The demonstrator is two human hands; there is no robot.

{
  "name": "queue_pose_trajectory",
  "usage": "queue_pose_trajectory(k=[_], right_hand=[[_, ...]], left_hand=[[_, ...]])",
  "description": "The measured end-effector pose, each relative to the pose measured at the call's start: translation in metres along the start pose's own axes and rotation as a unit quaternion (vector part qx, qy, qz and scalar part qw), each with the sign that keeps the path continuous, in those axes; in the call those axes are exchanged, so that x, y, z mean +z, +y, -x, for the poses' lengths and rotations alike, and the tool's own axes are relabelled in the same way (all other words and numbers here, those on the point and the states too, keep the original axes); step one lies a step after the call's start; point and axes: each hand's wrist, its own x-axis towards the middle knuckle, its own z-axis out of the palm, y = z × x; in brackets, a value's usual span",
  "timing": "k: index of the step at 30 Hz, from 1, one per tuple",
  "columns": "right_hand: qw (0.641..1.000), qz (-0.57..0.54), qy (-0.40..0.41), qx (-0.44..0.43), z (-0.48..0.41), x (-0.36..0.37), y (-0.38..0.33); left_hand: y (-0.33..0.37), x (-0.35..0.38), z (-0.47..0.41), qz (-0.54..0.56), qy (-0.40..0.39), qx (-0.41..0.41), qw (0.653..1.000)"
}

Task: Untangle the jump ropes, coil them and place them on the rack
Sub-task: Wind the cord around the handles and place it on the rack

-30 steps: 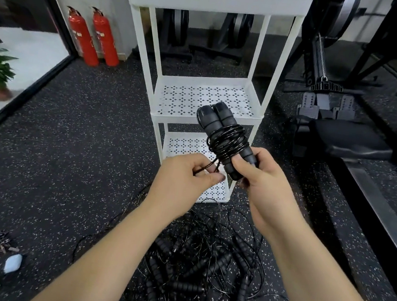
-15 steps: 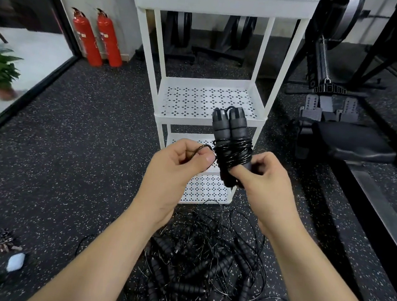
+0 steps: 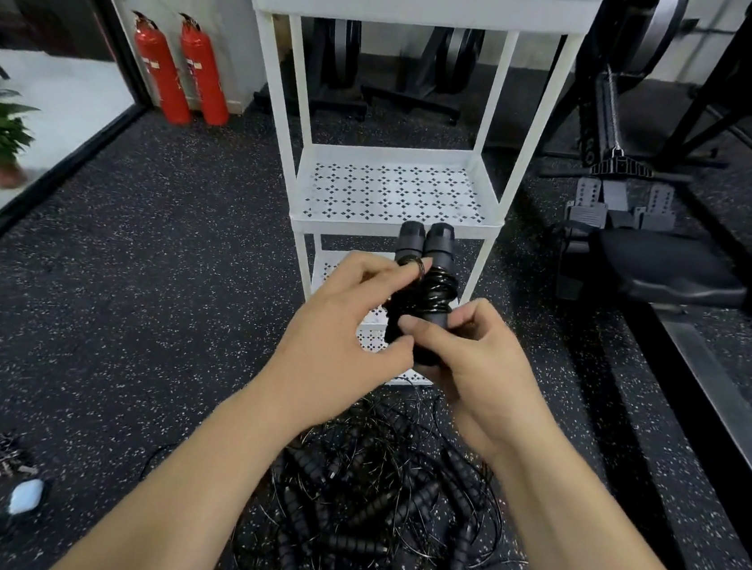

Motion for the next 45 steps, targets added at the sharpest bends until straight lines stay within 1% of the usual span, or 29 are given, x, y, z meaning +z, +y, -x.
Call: queue_pose_trajectory(k=[3, 6, 9, 11, 13, 14, 16, 18, 20, 23, 24, 27, 29, 31, 34, 37, 38, 39, 41, 42, 45], right_hand=[[0.998, -0.042, -0.053, 0.008, 0.002, -0.006, -0.012], [0.997, -0.042, -0.071, 0.012, 0.003, -0.007, -0.014], [0.993, -0.087, -0.079, 0.02, 0.002, -0.005, -0.013], [0.986, -0.138, -0.076, 0.046, 0.001, -0.005, -0.014], [0.974, -0.192, -0.09, 0.084, -0.002, -0.008, -0.014], [0.97, -0.199, -0.105, 0.097, -0.004, -0.009, -0.013], [0.968, -0.183, -0.137, 0.104, -0.004, -0.011, -0.014], [0.974, -0.154, -0.14, 0.089, -0.004, -0.012, -0.013], [0.98, -0.145, -0.119, 0.072, -0.004, -0.012, -0.013], [0.982, -0.139, -0.101, 0.073, -0.005, -0.01, -0.012], [0.983, -0.136, -0.102, 0.075, -0.005, -0.011, -0.012], [0.98, -0.132, -0.124, 0.08, -0.003, -0.019, -0.018], [0.977, -0.137, -0.137, 0.087, -0.002, -0.022, -0.021], [0.976, -0.154, -0.125, 0.095, -0.003, -0.022, -0.018], [0.969, -0.208, -0.091, 0.101, -0.004, -0.017, -0.012], [0.963, -0.24, -0.071, 0.097, -0.006, -0.012, -0.01], [0.964, -0.237, -0.072, 0.095, -0.007, -0.011, -0.009], [0.966, -0.231, -0.073, 0.095, -0.009, -0.01, -0.009], [0.969, -0.22, -0.066, 0.095, -0.01, -0.012, -0.011], [0.97, -0.217, -0.059, 0.093, -0.01, -0.014, -0.012], [0.971, -0.221, -0.039, 0.079, -0.01, -0.018, -0.012]], left_hand=[[-0.004, -0.005, -0.001, 0.033, -0.008, 0.002, 0.999], [-0.001, -0.007, -0.002, 0.074, 0.007, -0.013, 0.997], [0.0, -0.006, -0.001, 0.118, 0.032, -0.024, 0.992], [0.0, -0.005, 0.0, 0.212, 0.032, -0.053, 0.975], [0.002, -0.003, 0.002, 0.314, 0.019, -0.082, 0.946], [0.003, -0.002, 0.003, 0.348, 0.015, -0.092, 0.933], [0.004, -0.002, 0.003, 0.383, 0.014, -0.1, 0.918], [0.004, -0.003, 0.003, 0.387, 0.009, -0.094, 0.917], [0.004, -0.002, 0.003, 0.362, 0.005, -0.08, 0.929], [0.003, 0.0, 0.004, 0.347, 0.012, -0.068, 0.935], [0.002, 0.0, 0.004, 0.323, 0.017, -0.057, 0.945], [0.002, -0.006, 0.006, 0.184, 0.024, -0.024, 0.982], [0.004, -0.008, 0.006, 0.138, 0.022, -0.013, 0.99], [0.004, -0.008, 0.005, 0.14, 0.038, 0.001, 0.989], [0.002, -0.006, 0.005, 0.129, 0.066, 0.013, 0.989], [0.002, -0.002, 0.005, 0.128, 0.077, 0.007, 0.989], [0.003, 0.0, 0.006, 0.152, 0.077, -0.007, 0.985], [0.002, 0.002, 0.005, 0.201, 0.076, -0.029, 0.976], [0.003, 0.002, 0.005, 0.304, 0.066, -0.081, 0.947], [0.003, 0.001, 0.005, 0.327, 0.059, -0.093, 0.939], [0.0, -0.004, 0.003, 0.297, 0.041, -0.089, 0.95]])
